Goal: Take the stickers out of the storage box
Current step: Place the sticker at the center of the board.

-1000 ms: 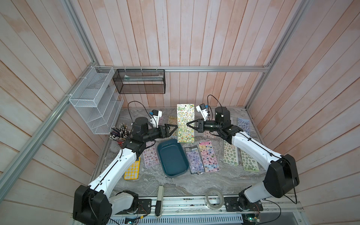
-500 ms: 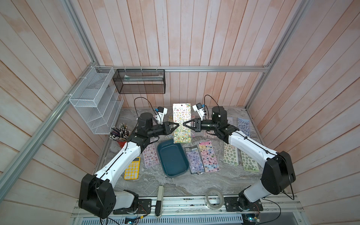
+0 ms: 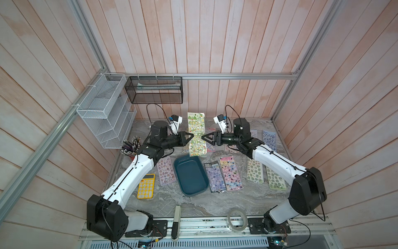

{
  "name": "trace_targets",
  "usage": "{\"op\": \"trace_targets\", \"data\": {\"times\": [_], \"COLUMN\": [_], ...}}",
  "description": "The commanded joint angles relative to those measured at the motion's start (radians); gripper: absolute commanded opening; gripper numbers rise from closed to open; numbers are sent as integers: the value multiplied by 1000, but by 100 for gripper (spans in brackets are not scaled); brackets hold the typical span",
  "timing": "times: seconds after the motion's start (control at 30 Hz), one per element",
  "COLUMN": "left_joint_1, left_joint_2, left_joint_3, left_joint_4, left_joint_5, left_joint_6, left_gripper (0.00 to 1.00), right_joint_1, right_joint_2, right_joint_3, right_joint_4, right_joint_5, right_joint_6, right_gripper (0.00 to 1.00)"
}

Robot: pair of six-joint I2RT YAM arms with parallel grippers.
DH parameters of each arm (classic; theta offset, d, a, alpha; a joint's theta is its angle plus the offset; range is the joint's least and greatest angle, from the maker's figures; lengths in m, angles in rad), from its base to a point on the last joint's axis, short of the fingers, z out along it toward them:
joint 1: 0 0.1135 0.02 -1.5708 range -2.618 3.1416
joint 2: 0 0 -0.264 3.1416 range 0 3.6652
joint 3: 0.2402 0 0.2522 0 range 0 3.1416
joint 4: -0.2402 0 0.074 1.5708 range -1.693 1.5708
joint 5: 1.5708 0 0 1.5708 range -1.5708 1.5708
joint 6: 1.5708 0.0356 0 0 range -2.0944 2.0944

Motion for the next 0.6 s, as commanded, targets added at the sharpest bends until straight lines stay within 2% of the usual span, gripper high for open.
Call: {"op": "trace_targets", "data": {"times": [0.0, 0.1, 0.27, 0.43, 0.57], "left_joint_1": [20, 27, 37, 51, 101], "left_joint_2": [21, 96, 269, 454, 620], "left_joint_3": [132, 234, 392, 562, 759], "left_joint_4": [-197, -331, -505, -611, -690], "left_joint_5": [-177, -338, -682, -867, -903], "left_joint_6": [122, 187, 240, 286, 333], "left_gripper": [0, 0, 0, 0, 0], "right_joint_1": [-1, -2, -11, -18, -27], "right_joint_2": [-101, -159, -220, -259, -259], "right_joint_3": [-13, -46, -104, -152, -196], "right_joint_4": [-5, -15, -42, -67, -35], "right_joint_5": [106, 184, 246, 285, 262], "right_joint_6": [-48, -78, -117, -158, -149], "right_gripper": [67, 67, 69, 69, 70]}}
